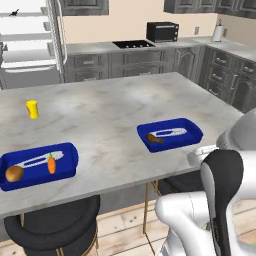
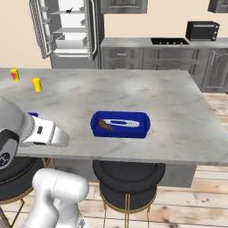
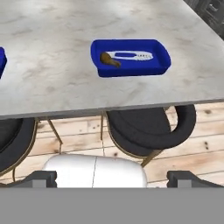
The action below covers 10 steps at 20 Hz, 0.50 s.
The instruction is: Gather the carrot and potato from the fridge and place them on a tray on the dining counter. Then gather the fish and chicken drumstick from the fridge and place them on the other tray.
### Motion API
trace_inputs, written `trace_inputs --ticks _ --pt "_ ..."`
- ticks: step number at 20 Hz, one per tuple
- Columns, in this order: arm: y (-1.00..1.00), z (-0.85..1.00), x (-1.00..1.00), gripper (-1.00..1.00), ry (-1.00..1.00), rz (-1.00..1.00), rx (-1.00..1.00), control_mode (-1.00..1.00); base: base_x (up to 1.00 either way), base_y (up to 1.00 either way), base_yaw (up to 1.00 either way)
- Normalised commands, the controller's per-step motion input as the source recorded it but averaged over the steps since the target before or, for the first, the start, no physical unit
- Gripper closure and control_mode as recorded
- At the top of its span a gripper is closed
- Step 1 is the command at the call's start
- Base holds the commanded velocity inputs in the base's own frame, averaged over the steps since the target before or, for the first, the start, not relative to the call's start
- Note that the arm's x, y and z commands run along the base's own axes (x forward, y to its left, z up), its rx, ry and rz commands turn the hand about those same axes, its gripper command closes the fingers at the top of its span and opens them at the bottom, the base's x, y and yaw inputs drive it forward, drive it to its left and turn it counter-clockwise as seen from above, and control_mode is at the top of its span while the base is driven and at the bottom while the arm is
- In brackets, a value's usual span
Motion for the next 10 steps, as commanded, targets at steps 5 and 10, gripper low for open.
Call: trace_inputs --ticks 5,10 --pt "0.0 0.0 0.0 -1.0 0.0 0.0 0.0 1.0 -1.0 -0.35 -0.12" --pt "0.0 0.0 0.0 -1.0 0.0 0.0 0.0 1.0 -0.43 -0.95 -0.01"
